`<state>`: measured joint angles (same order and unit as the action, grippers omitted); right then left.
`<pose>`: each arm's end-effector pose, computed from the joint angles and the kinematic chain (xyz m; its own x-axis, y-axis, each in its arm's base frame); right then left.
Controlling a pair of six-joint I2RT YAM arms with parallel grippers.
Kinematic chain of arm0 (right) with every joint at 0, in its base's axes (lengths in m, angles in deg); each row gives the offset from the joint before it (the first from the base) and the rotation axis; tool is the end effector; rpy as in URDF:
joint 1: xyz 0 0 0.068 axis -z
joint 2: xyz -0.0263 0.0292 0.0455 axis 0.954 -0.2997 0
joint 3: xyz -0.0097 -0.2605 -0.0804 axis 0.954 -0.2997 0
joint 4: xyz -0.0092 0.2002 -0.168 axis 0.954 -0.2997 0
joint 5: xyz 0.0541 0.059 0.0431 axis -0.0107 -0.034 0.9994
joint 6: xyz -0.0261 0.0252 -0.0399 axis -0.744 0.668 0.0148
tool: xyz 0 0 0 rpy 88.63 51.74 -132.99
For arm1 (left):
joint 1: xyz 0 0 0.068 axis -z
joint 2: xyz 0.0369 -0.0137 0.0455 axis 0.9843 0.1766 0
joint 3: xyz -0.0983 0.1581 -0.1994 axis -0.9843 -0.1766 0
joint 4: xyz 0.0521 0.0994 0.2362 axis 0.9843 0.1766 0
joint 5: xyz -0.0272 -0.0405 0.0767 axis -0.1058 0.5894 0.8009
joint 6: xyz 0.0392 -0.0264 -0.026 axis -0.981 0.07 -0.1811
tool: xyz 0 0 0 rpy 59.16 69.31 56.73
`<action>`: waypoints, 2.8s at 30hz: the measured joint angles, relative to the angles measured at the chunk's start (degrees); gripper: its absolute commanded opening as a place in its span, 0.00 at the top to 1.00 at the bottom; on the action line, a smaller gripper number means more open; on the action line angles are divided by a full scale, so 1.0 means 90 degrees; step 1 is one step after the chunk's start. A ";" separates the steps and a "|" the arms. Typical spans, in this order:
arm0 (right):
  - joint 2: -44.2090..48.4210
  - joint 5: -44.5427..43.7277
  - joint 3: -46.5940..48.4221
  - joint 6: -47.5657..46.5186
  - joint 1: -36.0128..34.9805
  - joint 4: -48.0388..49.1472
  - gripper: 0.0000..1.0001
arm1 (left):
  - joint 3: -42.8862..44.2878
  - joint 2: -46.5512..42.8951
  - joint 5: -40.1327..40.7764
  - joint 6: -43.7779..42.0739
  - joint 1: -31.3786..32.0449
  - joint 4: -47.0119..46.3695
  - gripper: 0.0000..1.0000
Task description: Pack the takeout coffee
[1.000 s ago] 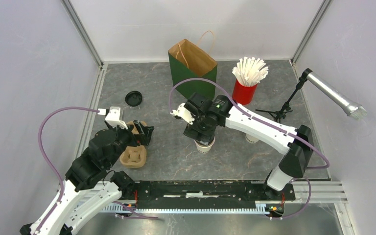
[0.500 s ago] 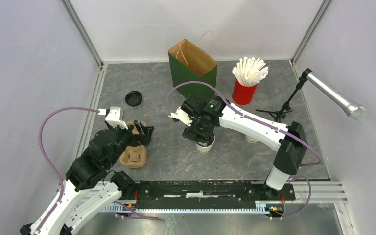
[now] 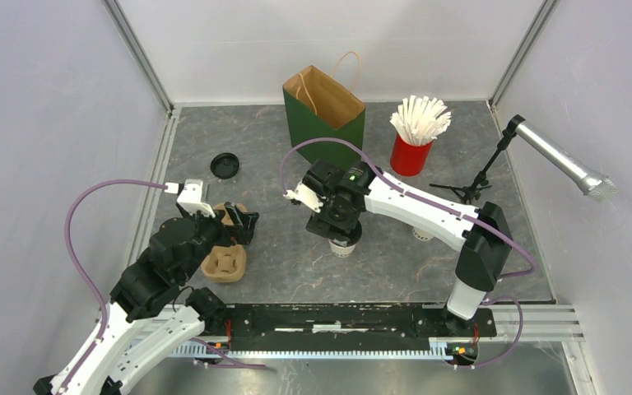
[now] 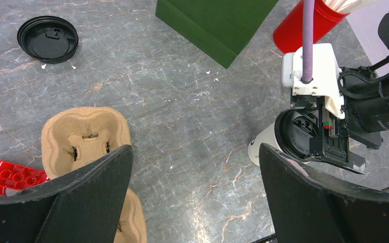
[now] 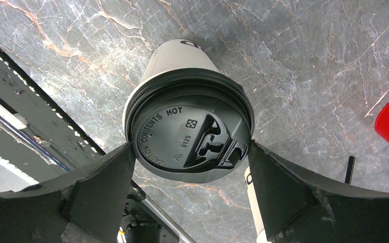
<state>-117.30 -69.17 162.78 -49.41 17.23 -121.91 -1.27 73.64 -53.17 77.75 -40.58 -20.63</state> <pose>0.1983 0.2825 0.2847 -0.4096 -0.8757 -0.2556 -0.8889 0.4462 -0.1041 0.0752 -0.0463 0.3379 -0.3579 -0.2094 -0.9100 0.2269 0.9258 -0.3023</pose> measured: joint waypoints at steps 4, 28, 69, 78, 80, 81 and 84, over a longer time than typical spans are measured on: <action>0.0000 0.0000 0.0000 0.0000 0.0000 0.0000 0.12 | 0.0000 0.0000 0.0000 0.0000 0.0000 -0.0002 0.00; 0.0155 0.0240 0.0158 0.0002 0.0000 0.0034 0.07 | 0.0000 0.0070 0.0032 -0.0005 0.0000 0.0012 0.00; 0.4014 0.0806 -0.5204 0.1554 0.1081 0.6329 0.37 | -0.1336 0.4486 -0.3674 0.2089 0.0000 -0.4663 0.08; 0.3997 0.1018 -0.5865 0.1583 0.1083 0.6851 0.38 | -0.1450 0.4954 -0.3900 0.2157 0.0000 -0.5306 0.12; 0.4012 0.1064 -0.5962 0.1608 0.1086 0.7011 0.38 | -0.1462 0.5122 -0.4010 0.2188 0.0007 -0.5457 0.14; 0.4014 0.1078 -0.6003 0.1625 0.1090 0.7082 0.38 | -0.1462 0.5197 -0.4044 0.2200 0.0012 -0.5515 0.15; 0.4027 0.1124 -0.6115 0.1676 0.1098 0.7276 0.38 | -0.1496 0.5331 -0.4153 0.2208 0.0034 -0.5654 0.18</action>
<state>-81.06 -59.05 107.74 -34.33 27.11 -56.43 -14.73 121.62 -90.55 97.62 -40.28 -71.51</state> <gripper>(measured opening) 0.620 0.844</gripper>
